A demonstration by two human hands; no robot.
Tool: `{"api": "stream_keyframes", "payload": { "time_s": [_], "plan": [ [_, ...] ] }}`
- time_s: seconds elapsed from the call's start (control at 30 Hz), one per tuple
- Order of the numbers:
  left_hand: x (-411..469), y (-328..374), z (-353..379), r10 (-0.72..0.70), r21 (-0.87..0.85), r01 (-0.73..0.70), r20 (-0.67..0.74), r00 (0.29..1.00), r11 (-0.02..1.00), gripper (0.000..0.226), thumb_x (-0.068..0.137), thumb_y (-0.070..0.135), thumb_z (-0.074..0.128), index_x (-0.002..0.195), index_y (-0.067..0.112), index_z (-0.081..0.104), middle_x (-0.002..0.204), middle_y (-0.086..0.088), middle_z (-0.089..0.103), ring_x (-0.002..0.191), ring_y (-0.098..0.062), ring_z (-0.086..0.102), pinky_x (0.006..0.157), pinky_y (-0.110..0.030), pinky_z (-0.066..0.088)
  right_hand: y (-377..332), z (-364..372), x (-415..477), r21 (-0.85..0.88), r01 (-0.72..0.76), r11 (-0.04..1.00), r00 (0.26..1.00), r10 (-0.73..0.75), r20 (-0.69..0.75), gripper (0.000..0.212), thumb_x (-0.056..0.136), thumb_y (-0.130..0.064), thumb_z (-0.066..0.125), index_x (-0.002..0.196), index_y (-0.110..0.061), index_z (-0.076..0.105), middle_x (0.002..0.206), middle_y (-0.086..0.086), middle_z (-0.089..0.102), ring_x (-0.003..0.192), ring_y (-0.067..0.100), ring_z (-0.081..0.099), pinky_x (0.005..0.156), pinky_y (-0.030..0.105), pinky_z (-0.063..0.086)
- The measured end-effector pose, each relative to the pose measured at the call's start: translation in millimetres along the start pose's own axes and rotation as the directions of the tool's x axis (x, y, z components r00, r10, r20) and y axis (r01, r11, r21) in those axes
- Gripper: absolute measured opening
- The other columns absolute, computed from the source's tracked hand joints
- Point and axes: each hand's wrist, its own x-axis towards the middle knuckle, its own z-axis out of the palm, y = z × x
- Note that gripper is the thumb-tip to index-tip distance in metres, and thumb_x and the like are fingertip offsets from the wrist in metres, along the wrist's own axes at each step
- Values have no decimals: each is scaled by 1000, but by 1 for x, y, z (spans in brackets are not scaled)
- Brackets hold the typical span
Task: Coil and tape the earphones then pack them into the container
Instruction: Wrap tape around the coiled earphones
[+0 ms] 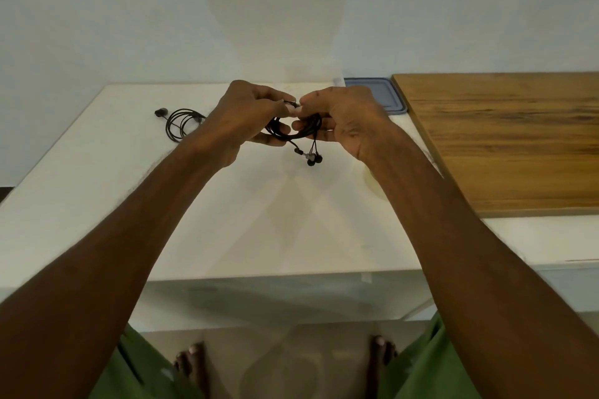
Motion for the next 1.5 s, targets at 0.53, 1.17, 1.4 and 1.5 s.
{"api": "stream_keyframes", "payload": {
  "time_s": [0.53, 1.17, 1.4, 1.5],
  "plan": [
    [0, -1, -3, -42, 28, 45, -98, 994, 999, 14, 89, 11, 70, 100, 3, 73, 95, -13, 73, 79, -19, 72, 58, -30, 61, 12, 15, -1, -670, 525, 525, 788, -598, 148, 6, 80, -10, 73, 86, -11, 72, 76, -1, 68, 71, 11, 65, 60, 14, 52],
    [8, -6, -4, 48, -8, -49, -144, 988, 999, 13, 89, 17, 72, 98, 8, 73, 89, -7, 73, 78, -16, 72, 57, -32, 61, -1, 7, -1, -136, 187, 973, 981, -178, 81, 13, 86, -7, 72, 96, 0, 73, 91, 16, 75, 73, 29, 75, 64, 32, 62],
    [30, 6, 3, -8, -145, -8, -109, 994, 989, 49, 99, 52, 45, 118, 11, 63, 110, -4, 70, 98, -18, 69, 69, -36, 63, -33, 0, 33, 313, 140, 939, 984, -97, -147, 13, 83, 12, 66, 96, 13, 67, 89, 23, 68, 68, 28, 68, 55, 25, 58],
    [44, 6, 11, -10, -150, -7, -117, 993, 989, 47, 102, 49, 40, 124, 12, 59, 115, -3, 68, 104, -17, 66, 78, -36, 62, -39, -2, 59, 460, 123, 879, 980, -33, -199, 7, 85, 15, 61, 88, 10, 65, 91, 23, 63, 66, 26, 64, 52, 26, 59]
  ]
}}
